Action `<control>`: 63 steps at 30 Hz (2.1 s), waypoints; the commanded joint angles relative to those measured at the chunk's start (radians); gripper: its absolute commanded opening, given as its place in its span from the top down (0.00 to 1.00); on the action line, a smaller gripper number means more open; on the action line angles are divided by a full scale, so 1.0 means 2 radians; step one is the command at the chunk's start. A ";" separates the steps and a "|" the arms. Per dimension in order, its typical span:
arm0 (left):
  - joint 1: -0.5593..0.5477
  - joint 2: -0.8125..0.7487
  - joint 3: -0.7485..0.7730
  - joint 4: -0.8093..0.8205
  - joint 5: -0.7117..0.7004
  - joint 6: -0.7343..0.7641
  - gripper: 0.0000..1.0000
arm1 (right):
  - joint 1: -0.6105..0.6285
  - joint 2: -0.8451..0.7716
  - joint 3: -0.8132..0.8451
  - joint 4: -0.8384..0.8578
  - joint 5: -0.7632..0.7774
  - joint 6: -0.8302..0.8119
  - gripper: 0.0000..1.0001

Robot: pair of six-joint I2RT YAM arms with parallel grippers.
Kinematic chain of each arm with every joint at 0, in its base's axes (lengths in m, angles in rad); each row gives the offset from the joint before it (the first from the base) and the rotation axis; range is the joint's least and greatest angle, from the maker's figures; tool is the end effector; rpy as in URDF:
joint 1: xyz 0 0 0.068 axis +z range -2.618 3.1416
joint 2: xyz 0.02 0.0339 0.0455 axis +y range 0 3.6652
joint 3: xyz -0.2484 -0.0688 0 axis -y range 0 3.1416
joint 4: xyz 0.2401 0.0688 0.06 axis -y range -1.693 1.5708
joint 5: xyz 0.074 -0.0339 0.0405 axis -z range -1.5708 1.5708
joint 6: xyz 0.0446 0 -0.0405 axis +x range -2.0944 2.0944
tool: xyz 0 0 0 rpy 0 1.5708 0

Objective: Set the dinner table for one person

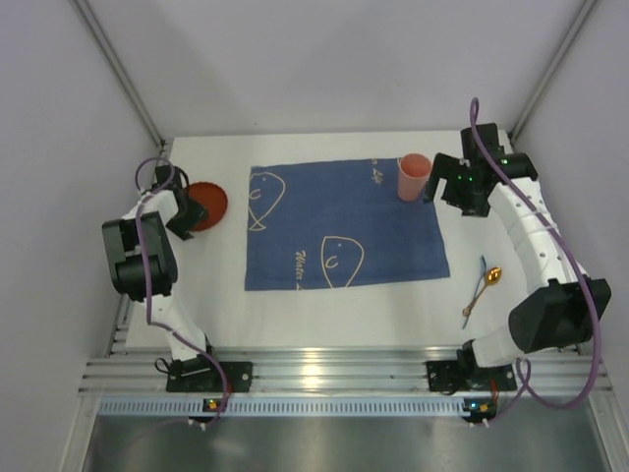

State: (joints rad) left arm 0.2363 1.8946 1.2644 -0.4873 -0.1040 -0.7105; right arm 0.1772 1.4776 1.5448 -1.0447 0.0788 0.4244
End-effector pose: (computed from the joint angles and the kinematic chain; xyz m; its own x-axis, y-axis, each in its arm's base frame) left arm 0.3686 0.0935 0.1496 -0.4819 -0.7833 -0.3928 -0.7801 0.5877 -0.2149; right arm 0.2946 0.0492 0.3386 -0.7982 0.2741 -0.5364 0.2154 0.9615 0.1707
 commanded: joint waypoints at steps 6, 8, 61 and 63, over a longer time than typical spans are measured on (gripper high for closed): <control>0.004 0.054 0.002 0.027 0.022 0.000 0.87 | -0.115 -0.065 -0.108 0.037 -0.050 0.032 0.05; 0.002 0.055 0.003 0.029 0.031 0.004 1.00 | -0.161 -0.088 -0.149 0.044 -0.043 0.050 0.04; -0.263 0.000 0.038 -0.012 0.132 0.075 1.00 | -0.194 0.065 -0.278 0.099 0.079 0.049 0.62; -0.263 0.001 0.041 -0.016 0.129 0.077 1.00 | -0.194 0.057 -0.280 0.101 0.077 0.046 0.61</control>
State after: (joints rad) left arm -0.2844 1.8751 1.3197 -0.5316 0.1425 -0.5724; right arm -0.2157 1.6234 0.9764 -0.8562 0.2165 0.5304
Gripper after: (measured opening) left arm 0.023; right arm 0.384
